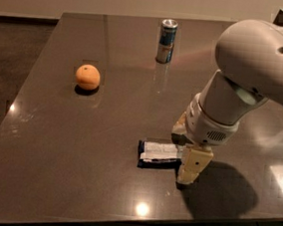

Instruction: Pick rxbar blueberry

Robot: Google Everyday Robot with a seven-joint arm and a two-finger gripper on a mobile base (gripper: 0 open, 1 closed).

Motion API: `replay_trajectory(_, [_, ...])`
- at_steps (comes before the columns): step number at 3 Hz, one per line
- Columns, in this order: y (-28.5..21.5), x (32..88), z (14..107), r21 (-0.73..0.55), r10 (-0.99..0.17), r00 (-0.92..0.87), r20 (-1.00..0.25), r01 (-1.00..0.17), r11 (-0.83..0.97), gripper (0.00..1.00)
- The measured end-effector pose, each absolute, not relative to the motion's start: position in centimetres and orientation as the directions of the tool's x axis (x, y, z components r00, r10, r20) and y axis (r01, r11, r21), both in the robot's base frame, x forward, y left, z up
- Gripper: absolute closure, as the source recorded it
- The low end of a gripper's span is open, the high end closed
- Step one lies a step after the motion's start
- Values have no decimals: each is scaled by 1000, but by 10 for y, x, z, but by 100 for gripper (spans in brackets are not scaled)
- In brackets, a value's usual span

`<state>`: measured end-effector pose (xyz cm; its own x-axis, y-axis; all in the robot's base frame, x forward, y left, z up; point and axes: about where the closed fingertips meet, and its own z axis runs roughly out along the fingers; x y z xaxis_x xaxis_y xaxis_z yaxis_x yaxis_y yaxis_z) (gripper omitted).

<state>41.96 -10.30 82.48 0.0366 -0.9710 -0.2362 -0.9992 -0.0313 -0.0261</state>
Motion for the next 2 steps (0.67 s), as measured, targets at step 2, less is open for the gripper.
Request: replay_trajectory(2, [-99,418,834,-19,-969,39,-244,-999,-35,84])
